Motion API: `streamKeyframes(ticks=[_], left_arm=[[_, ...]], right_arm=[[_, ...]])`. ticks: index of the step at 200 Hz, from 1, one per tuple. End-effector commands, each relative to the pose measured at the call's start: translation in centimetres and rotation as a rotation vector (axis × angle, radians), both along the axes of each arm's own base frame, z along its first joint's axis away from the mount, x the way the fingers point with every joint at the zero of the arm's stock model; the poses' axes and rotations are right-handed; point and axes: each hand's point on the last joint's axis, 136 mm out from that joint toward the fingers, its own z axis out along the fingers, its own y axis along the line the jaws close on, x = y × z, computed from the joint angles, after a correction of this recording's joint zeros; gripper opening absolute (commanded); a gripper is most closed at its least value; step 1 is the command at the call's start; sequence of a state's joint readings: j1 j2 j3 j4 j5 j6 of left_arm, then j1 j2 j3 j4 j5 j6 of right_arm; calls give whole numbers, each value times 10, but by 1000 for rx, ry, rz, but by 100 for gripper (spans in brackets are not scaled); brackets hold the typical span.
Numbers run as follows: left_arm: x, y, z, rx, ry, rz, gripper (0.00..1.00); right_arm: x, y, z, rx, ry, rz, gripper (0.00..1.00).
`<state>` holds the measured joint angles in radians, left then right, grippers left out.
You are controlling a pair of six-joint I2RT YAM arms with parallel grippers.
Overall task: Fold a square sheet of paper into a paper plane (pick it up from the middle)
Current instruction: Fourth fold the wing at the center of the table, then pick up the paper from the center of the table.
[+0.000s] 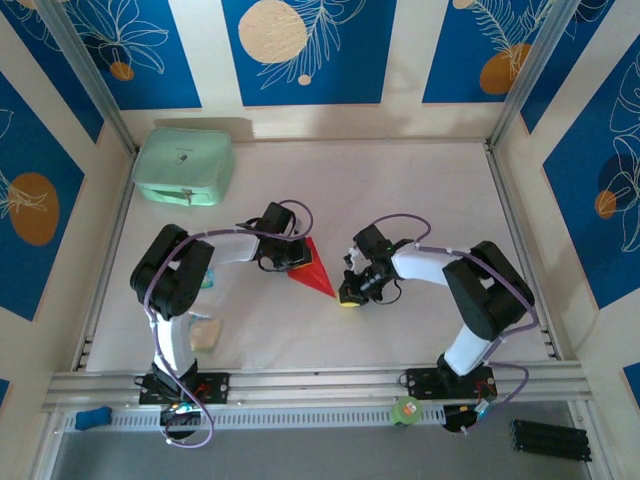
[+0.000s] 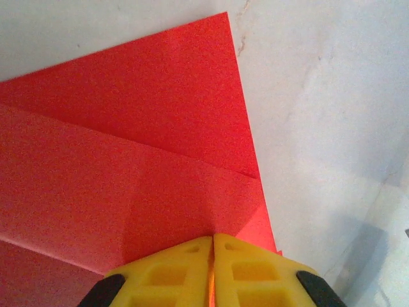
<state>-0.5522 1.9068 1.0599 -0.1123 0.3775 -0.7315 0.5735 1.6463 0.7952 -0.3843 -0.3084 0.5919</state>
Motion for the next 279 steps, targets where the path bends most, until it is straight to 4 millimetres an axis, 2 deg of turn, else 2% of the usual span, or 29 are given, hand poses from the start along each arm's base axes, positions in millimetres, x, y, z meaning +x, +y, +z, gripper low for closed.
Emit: streamKeyframes(ticks=[1,23,42,58,78,114,128,152,213,258,279], left_arm=[[-9,11,-19,59,58,-1,13],[2,-6,19,-42,9,-7,20],[13,-12,52,-116,-40,21,30],[21,-3,70,-153,-69,75,38],[26,18,83,-185,-91,155,44],[24,64,83,-148,-127,273,52],[20,80,78,-116,-134,304,59],[13,97,74,-79,-145,331,71],[11,107,75,-73,-158,344,89],[10,108,76,-85,-152,341,99],[10,106,81,-102,-160,329,100]], right_arm=[[10,-1,22,16,-75,-30,4],[32,1,41,57,-179,-79,10],[48,5,52,109,-219,-119,19],[60,9,57,141,-235,-135,23],[71,18,60,173,-247,-130,29],[92,33,53,183,-246,-97,36],[99,40,51,196,-241,-78,36],[107,53,43,210,-247,-27,36],[115,76,33,275,-236,83,29],[116,85,28,322,-279,152,18],[120,87,32,338,-305,160,12]])
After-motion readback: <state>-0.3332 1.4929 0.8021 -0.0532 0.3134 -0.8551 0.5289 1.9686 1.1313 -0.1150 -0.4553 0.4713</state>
